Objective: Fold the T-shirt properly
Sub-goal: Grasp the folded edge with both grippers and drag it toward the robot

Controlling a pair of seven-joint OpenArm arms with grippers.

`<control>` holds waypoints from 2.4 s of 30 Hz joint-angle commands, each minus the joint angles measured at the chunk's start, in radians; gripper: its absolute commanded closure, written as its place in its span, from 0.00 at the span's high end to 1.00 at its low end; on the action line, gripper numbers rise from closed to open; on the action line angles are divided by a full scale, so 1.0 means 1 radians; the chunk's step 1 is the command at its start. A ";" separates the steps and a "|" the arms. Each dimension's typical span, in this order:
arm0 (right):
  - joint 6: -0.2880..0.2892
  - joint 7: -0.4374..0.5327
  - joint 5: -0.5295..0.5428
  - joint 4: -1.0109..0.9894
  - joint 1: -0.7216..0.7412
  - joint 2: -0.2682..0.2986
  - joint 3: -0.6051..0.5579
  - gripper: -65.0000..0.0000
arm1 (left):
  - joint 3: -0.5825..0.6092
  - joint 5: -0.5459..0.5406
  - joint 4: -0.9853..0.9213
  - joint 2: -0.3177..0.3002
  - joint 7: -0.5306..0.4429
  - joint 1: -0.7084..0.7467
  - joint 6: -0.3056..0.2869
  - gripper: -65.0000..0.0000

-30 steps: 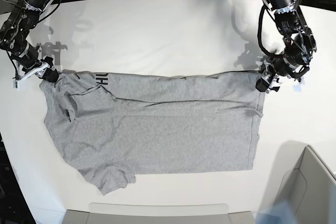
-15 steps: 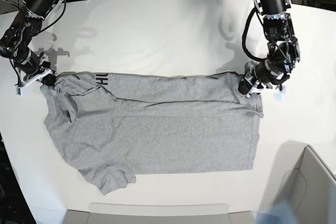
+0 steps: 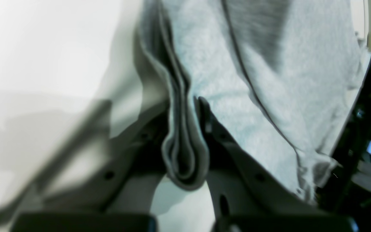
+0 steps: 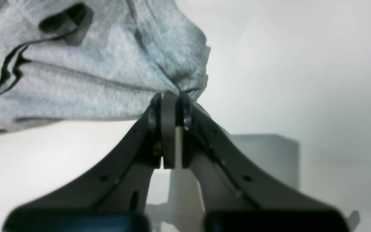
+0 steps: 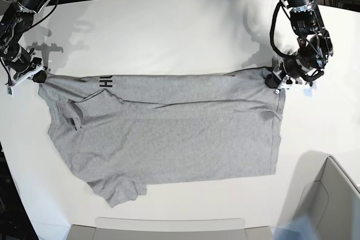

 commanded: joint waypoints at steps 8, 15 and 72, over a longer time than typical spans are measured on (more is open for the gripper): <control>0.009 0.014 0.015 0.073 -0.070 0.052 0.008 0.00 | -0.019 0.020 0.126 -0.029 0.084 0.079 0.004 0.00; 0.009 0.012 0.017 0.235 -0.208 0.029 0.010 0.00 | -0.019 0.021 0.184 -0.031 0.087 0.182 0.004 0.00; 0.019 0.018 0.135 0.341 -0.555 0.021 0.241 0.20 | -0.238 0.136 0.528 -0.023 0.087 0.593 0.011 0.31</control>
